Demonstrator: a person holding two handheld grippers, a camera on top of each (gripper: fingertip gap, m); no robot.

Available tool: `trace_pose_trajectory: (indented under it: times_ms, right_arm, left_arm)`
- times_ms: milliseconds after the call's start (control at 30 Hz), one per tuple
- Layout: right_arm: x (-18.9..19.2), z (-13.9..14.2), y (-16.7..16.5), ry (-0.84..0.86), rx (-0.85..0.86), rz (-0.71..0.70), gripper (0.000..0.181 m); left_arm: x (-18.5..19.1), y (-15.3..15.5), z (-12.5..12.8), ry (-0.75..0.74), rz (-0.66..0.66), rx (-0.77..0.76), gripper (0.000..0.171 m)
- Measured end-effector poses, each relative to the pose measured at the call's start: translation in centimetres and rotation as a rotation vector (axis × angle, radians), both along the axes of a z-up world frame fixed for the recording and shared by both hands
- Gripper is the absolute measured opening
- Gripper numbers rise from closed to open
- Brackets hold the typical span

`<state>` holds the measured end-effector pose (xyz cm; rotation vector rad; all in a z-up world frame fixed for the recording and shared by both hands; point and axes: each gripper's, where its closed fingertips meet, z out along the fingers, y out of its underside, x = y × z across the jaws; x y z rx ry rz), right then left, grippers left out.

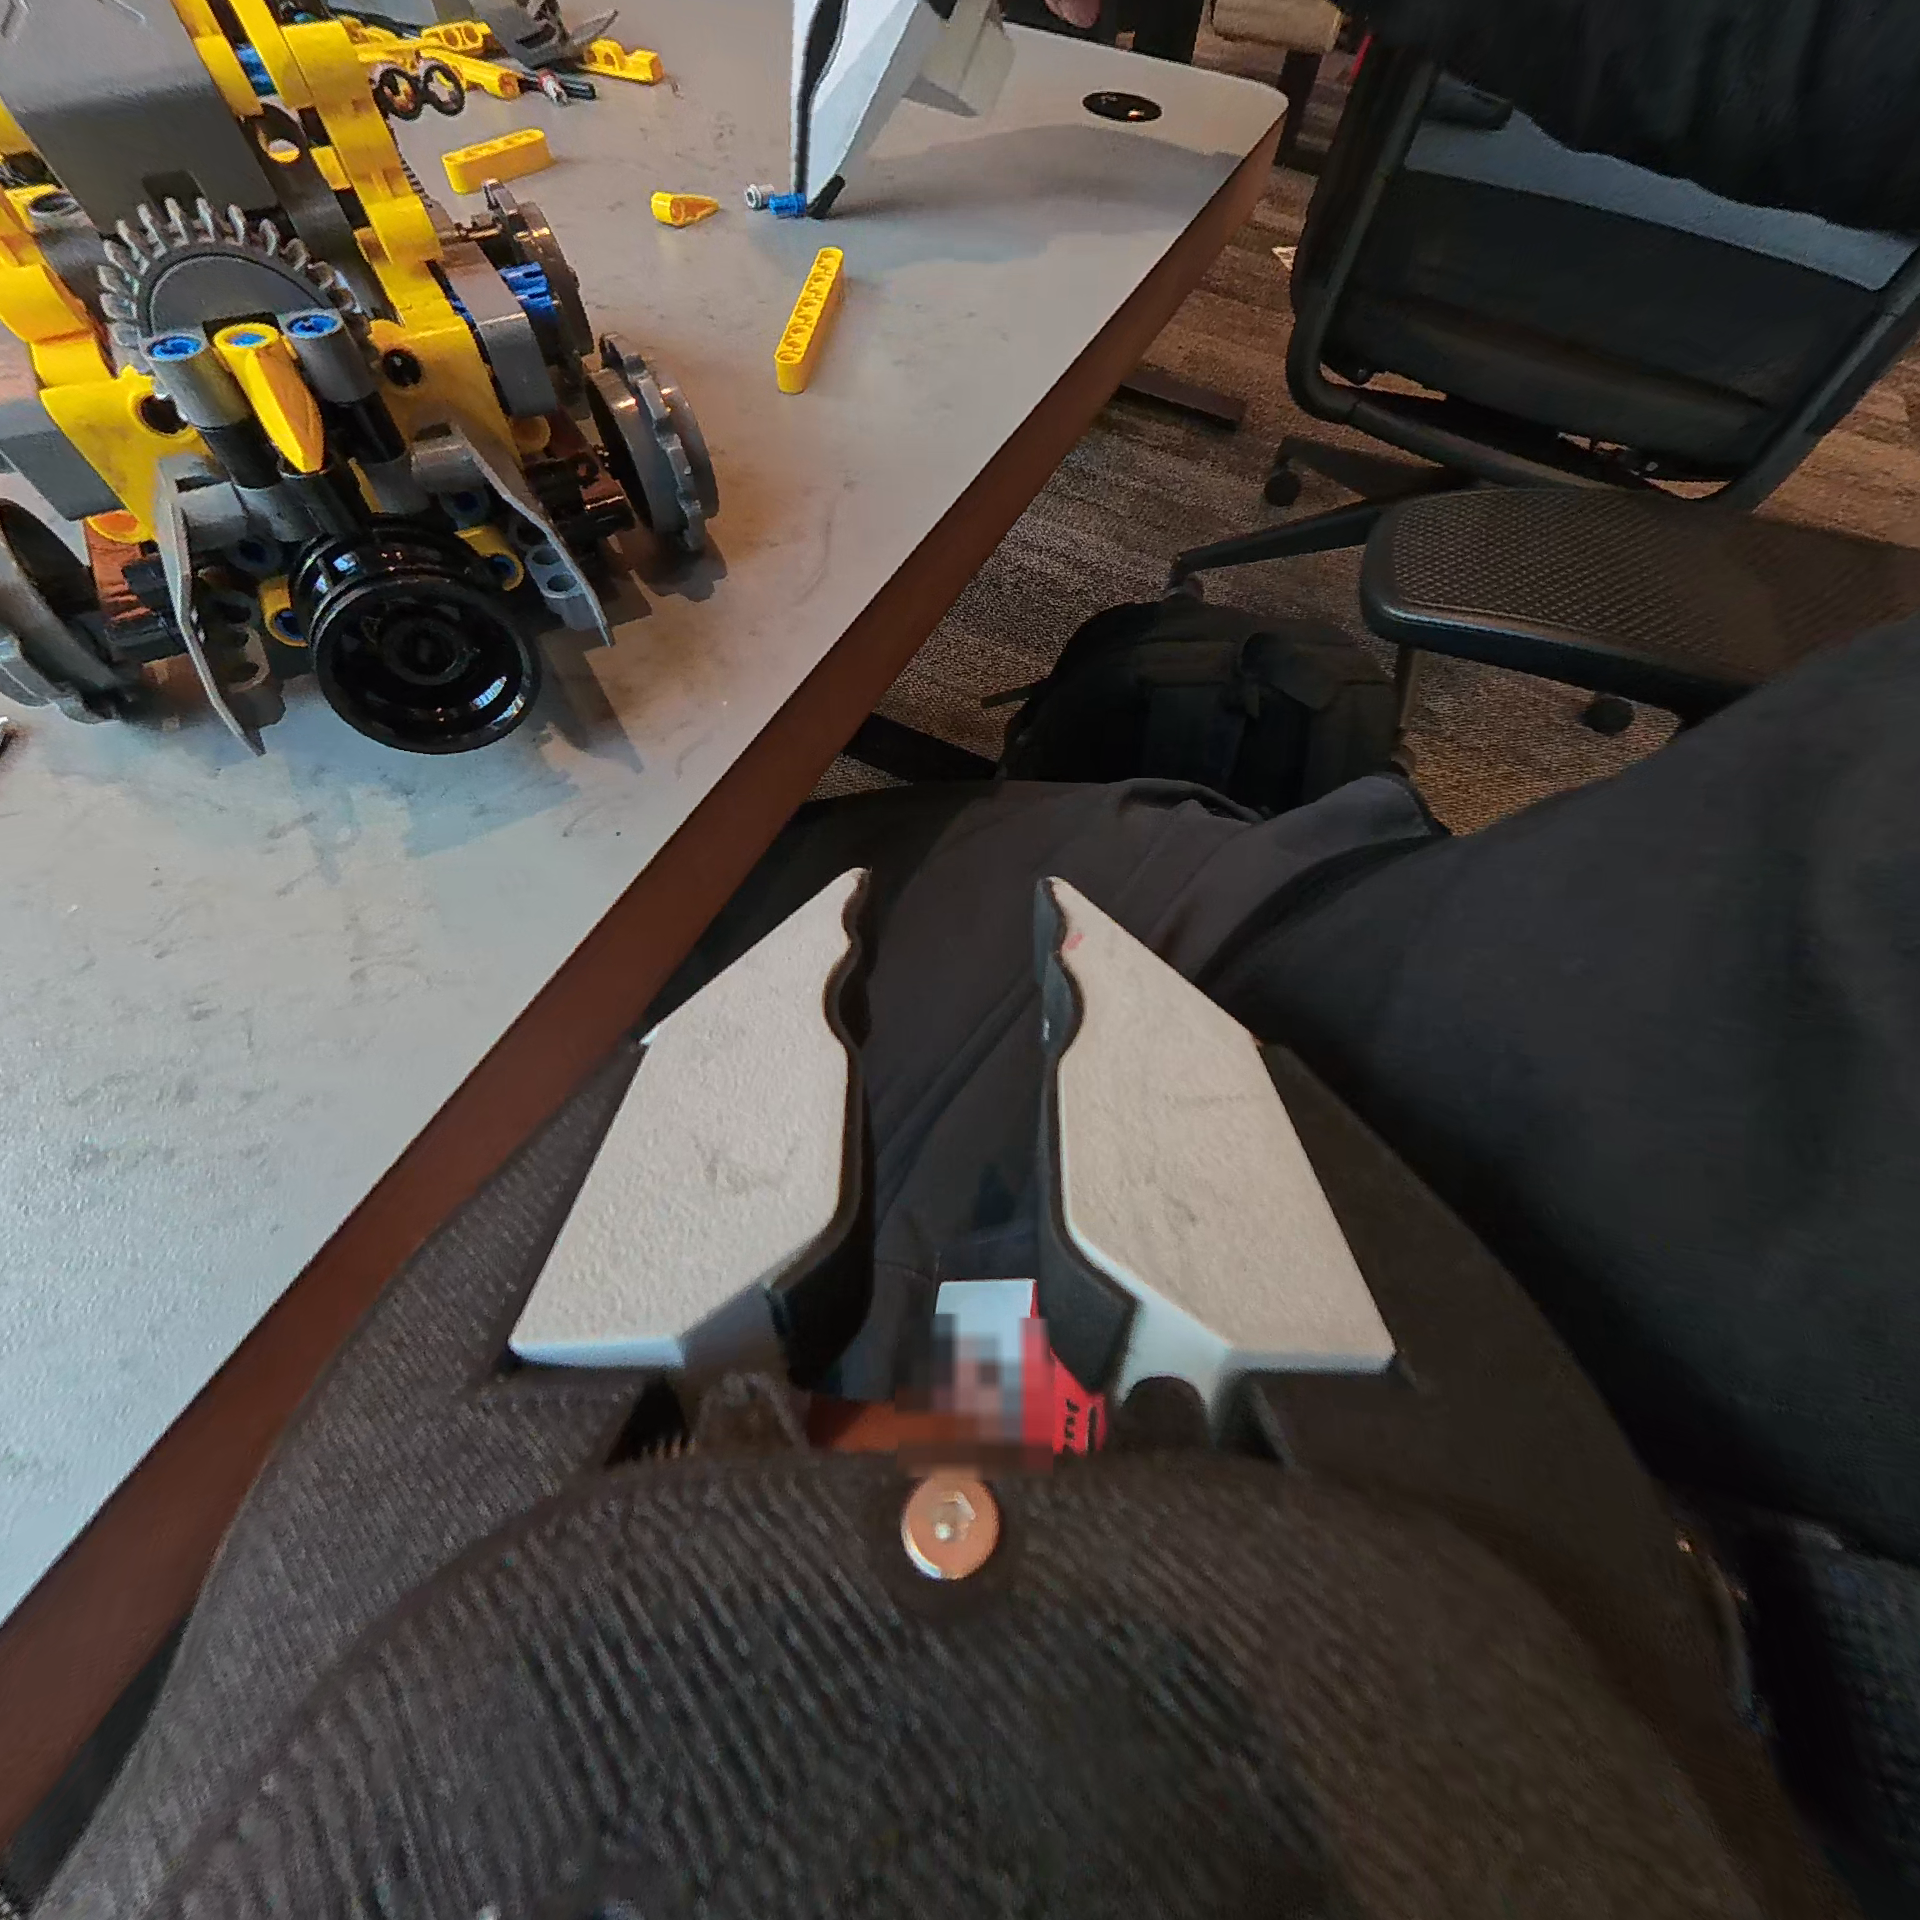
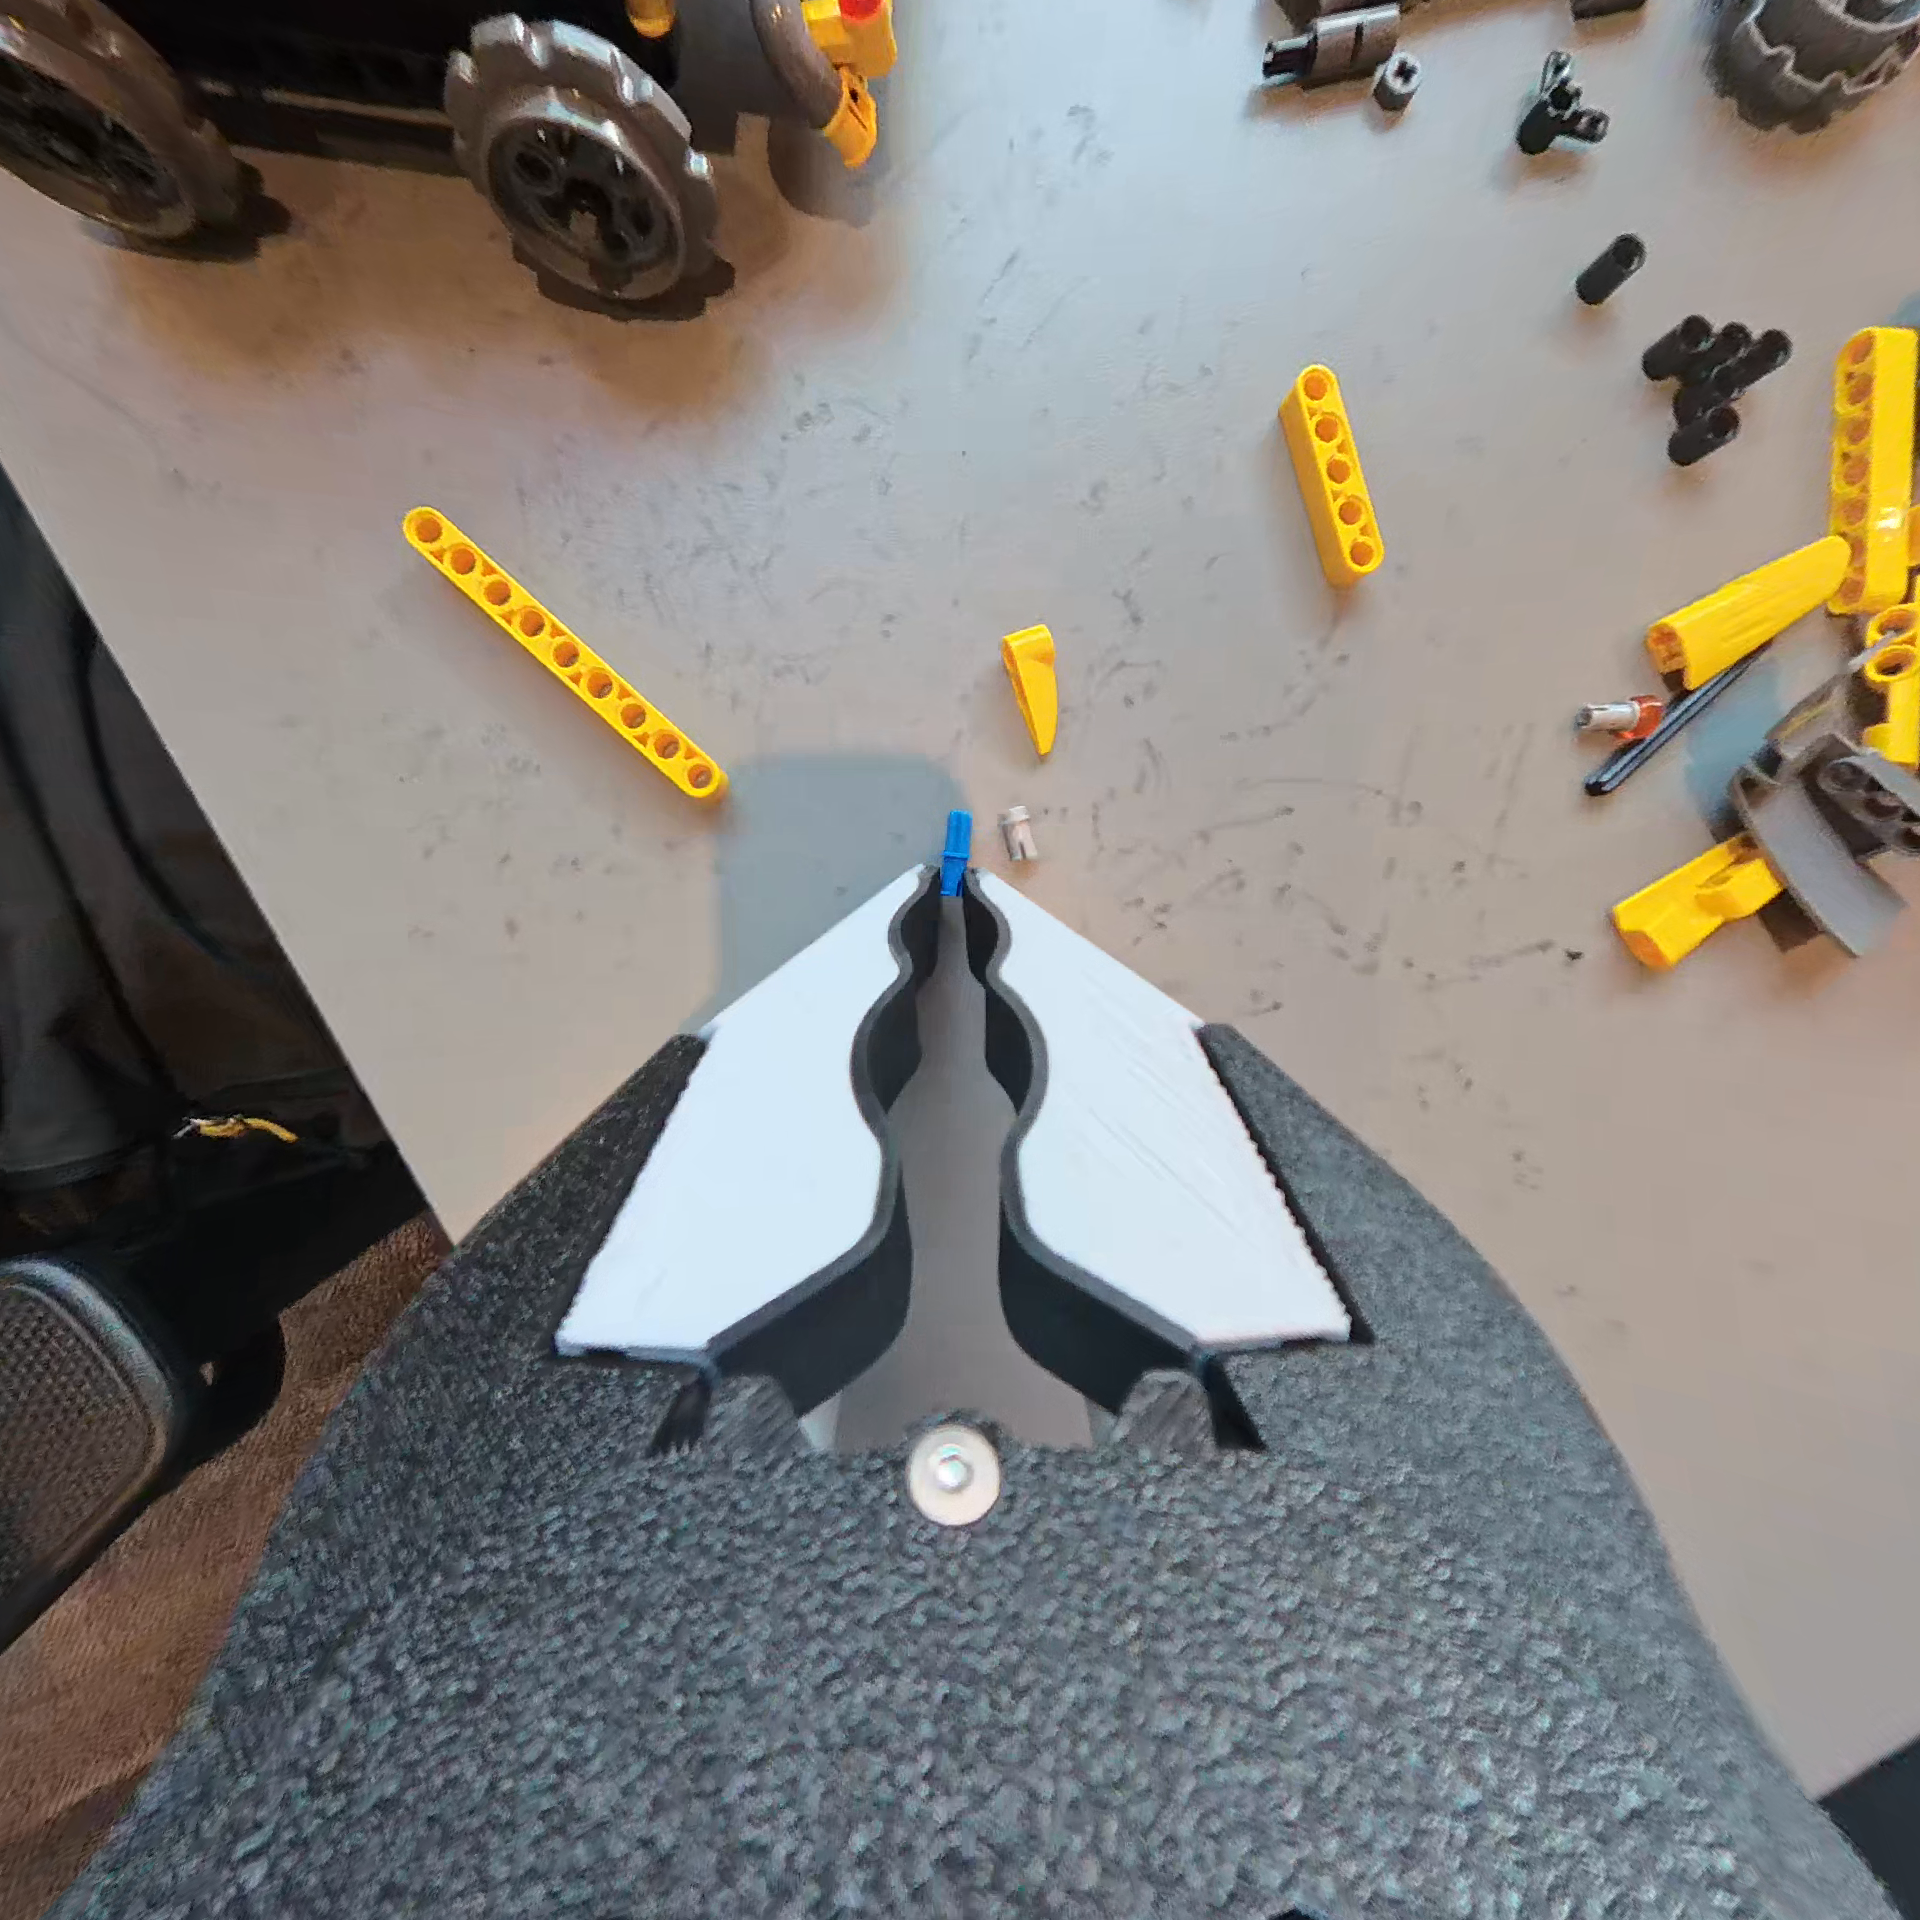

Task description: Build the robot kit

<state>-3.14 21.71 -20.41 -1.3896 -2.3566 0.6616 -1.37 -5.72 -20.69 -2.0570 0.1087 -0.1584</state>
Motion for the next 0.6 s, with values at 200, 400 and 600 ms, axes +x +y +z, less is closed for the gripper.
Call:
trace_pose_trajectory:
  times_ms: [200, 400, 600]
  right_arm:
    - [0.4, 1.5, -2.4, 0.054, -0.042, 0.019, 0.004]
    - [0.3, 3.8, -7.8, 0.112, -0.055, 0.126, 0.004]
    - [0.1, 5.1, -15.2, 0.143, -0.101, 0.282, 0.004]
  left_arm:
    - [-0.1, 0.0, -0.1, 0.004, 0.003, -0.002, 0.026]
    - [-0.5, -0.2, 0.3, 0.027, 0.003, 0.017, 0.025]
    - [-1.0, -0.5, 1.5, 0.030, 0.008, 0.058, 0.022]
